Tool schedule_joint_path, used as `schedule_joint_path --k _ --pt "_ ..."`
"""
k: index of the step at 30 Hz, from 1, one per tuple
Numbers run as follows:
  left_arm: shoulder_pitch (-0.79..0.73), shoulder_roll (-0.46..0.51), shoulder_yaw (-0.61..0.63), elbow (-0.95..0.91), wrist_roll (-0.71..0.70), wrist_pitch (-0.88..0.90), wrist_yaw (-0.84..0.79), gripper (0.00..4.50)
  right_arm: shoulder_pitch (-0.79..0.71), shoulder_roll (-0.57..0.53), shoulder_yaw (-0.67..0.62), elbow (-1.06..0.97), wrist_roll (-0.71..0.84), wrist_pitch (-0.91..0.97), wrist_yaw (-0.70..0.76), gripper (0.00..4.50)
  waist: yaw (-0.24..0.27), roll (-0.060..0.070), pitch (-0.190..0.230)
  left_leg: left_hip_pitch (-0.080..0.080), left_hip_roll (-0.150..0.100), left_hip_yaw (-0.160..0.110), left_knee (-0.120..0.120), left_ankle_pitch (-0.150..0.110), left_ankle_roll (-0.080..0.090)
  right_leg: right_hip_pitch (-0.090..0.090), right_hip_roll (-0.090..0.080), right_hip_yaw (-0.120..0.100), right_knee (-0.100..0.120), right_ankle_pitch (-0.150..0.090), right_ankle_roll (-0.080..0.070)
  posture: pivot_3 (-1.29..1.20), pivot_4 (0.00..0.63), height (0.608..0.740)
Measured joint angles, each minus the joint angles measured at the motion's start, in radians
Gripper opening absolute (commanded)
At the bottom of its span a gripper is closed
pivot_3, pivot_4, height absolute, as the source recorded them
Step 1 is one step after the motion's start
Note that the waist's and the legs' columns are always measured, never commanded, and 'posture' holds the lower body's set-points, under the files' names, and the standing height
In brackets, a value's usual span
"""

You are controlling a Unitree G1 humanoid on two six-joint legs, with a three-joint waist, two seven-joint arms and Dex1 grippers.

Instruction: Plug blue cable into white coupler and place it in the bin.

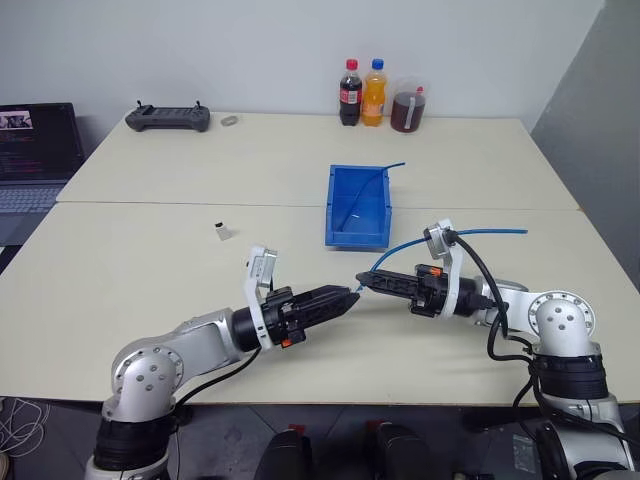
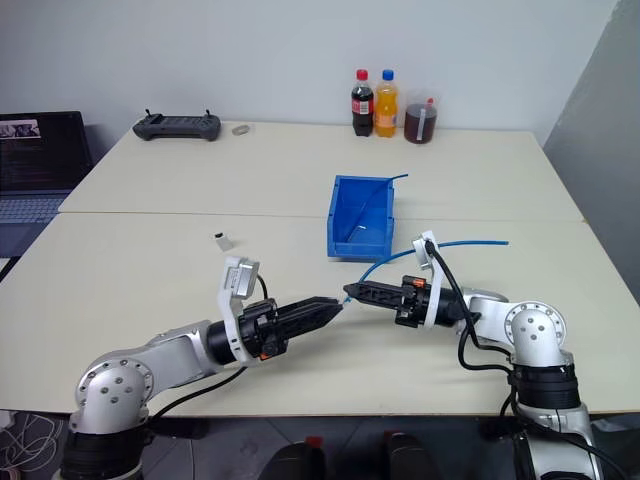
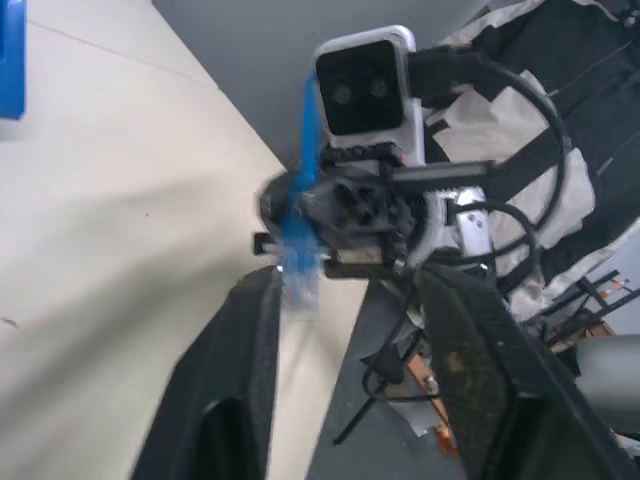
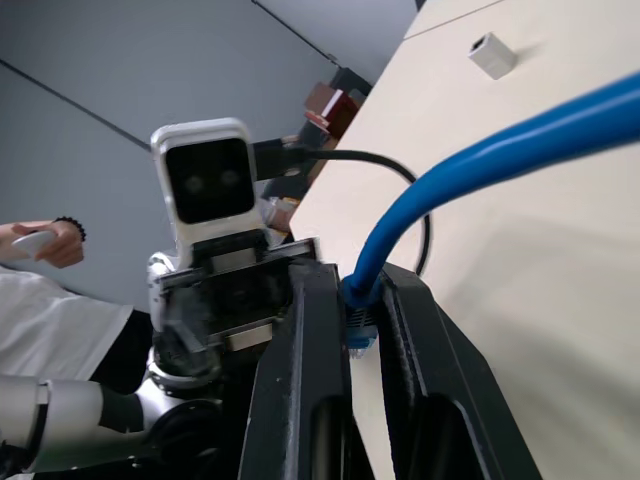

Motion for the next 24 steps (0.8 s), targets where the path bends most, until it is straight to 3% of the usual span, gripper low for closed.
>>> schedule_joint_path --k 7,12,14,18,24 --pt "0.057 0.064 0.033 -0.048 -0.097 -0.006 0.021 4.43 -0.023 -0.014 0.0 0.026 -0.03 -0.004 0.042 0.11 0.0 0.0 0.0 0.0 0.0 0.0 0.0 0.0 0.0 0.0 0.0 0.0 0.0 0.0 0.0 0.0 0.15 0.74" --pt "0.17 0.135 0.103 -0.113 -0.025 -0.066 0.046 4.43 -0.024 -0.021 -0.002 0.05 -0.082 -0.027 0.068 0.11 -0.001 0.001 0.001 0.0 0.0 0.0 -0.001 0.0 0.0 -0.001 0.0 0.0 0.0 0.0 0.0 0.0 0.15 0.74" --pt "0.234 0.142 0.105 -0.128 0.099 -0.127 0.058 4.43 -0.023 -0.015 -0.003 0.058 -0.106 -0.047 0.066 0.11 -0.001 0.002 0.001 0.001 0.0 0.001 -0.002 0.0 0.0 -0.001 0.0 0.001 0.0 0.0 0.0 0.0 0.15 0.74" --pt "0.282 0.073 0.044 -0.077 0.506 -0.335 0.226 4.43 -0.023 -0.013 -0.009 0.066 -0.13 -0.064 0.065 0.11 0.004 0.001 0.001 0.0 0.0 0.001 -0.001 0.0 0.0 0.0 0.0 0.001 -0.001 0.001 -0.002 0.0 0.15 0.74" --pt "0.15 -0.095 -0.036 0.102 0.946 -0.53 0.563 4.43 -0.029 -0.006 -0.013 0.067 -0.152 -0.069 0.069 0.11 0.011 -0.001 0.001 -0.001 0.0 0.001 -0.001 0.0 0.0 0.0 -0.001 0.0 -0.001 0.003 -0.003 0.0 0.15 0.74"
